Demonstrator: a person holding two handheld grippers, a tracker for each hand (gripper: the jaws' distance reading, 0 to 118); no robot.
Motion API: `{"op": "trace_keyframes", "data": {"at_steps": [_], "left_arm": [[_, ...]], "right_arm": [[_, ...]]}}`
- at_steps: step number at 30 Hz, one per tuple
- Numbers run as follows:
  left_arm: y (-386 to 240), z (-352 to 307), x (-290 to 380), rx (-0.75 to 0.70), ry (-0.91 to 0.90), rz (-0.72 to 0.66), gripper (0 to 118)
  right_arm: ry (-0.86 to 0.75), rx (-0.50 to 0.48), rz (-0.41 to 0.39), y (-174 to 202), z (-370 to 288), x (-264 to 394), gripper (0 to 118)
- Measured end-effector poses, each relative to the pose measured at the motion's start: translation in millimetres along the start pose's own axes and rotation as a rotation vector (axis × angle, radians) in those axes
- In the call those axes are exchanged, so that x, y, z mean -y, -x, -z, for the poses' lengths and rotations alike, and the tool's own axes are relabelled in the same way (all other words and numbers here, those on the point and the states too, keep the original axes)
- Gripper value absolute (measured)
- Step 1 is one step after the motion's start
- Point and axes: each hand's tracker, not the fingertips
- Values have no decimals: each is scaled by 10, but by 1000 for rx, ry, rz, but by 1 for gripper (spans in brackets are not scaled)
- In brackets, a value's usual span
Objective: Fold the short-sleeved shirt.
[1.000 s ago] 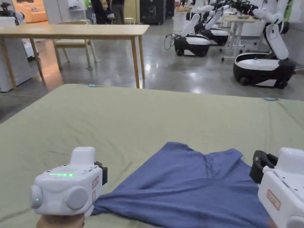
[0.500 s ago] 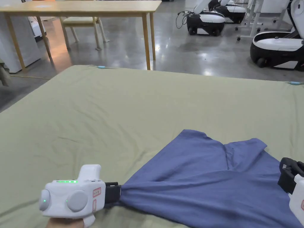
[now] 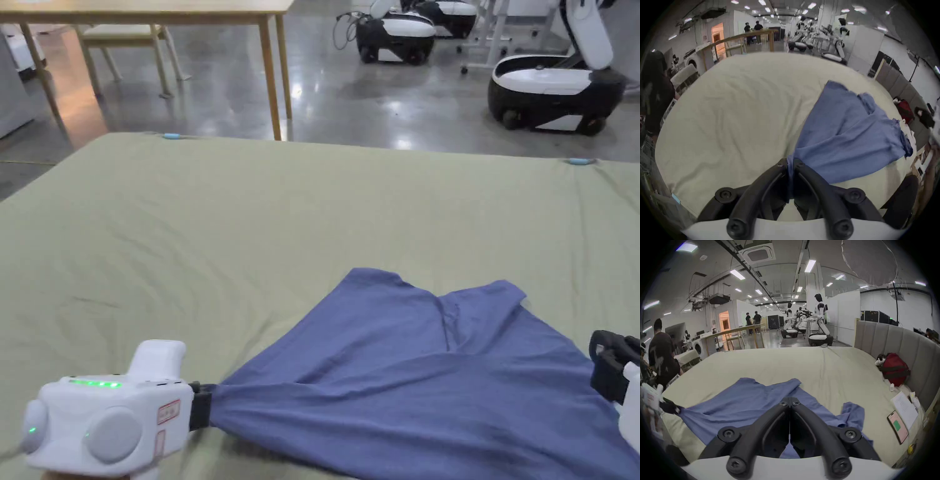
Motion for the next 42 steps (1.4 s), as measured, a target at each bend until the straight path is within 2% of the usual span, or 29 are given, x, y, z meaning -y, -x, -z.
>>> {"op": "trace_keyframes", "data": {"at_steps": [4, 7, 8, 10, 11, 15, 18, 20, 21, 22, 23, 24, 25, 26, 27, 28, 34, 38, 40, 42], "left_arm": [[-58, -181, -41, 24, -98, 1, 4], [-188, -211, -69, 27, -95, 0, 4], [-214, -201, -63, 25, -93, 6, 4], [-276, -184, -107, 26, -86, 7, 4], [-291, -170, -103, 31, -78, 8, 4], [-330, -136, -126, 18, -59, 14, 4], [-305, -139, -142, 43, -62, -3, 4], [-335, -150, -131, 33, -57, -1, 4], [-321, -123, -153, 24, -50, 4, 4], [-323, -120, -155, 22, -47, 7, 4], [-334, -133, -147, 26, -46, 7, 4], [-349, -148, -139, 30, -47, 8, 4], [-341, -136, -152, 35, -47, 8, 4], [-353, -132, -154, 39, -48, 9, 4], [-367, -128, -153, 44, -49, 8, 4], [-383, -127, -150, 57, -54, 3, 4], [-333, -114, -148, 66, -100, 14, 4], [-292, -297, -164, 67, -193, -20, 4], [-285, -368, -268, 26, -235, 11, 4], [-293, -471, -405, 43, -248, 24, 4]], "right_arm": [[68, 33, -10, -398, 230, -95, 1], [173, 6, 13, -685, 599, -164, 3], [198, -16, 7, -751, 727, -194, 32], [212, -75, -15, -822, 1031, -226, 115], [268, -74, -48, -804, 1243, -221, 118], [397, -34, -172, -733, 1955, -134, 116], [453, -24, -185, -773, 2406, 29, 117], [524, -69, -187, -760, 2520, 146, 114], [564, -78, -179, -775, 2567, 202, 106], [575, -91, -165, -807, 2581, 235, 90], [543, -151, -96, -853, 2548, 232, 74], [489, -104, -69, -753, 2331, 205, 64], [476, -122, -59, -755, 2263, 192, 44], [466, -163, -46, -768, 2215, 189, 14], [462, -153, -62, -766, 2175, 188, 8], [435, -149, -70, -640, 1966, 171, 8], [272, -168, -46, -565, 1391, -173, 8], [125, -171, -97, -463, 826, -554, 8], [42, -161, -147, -367, 475, -797, 8], [-33, -195, -167, -368, 211, -1060, 8]]}}
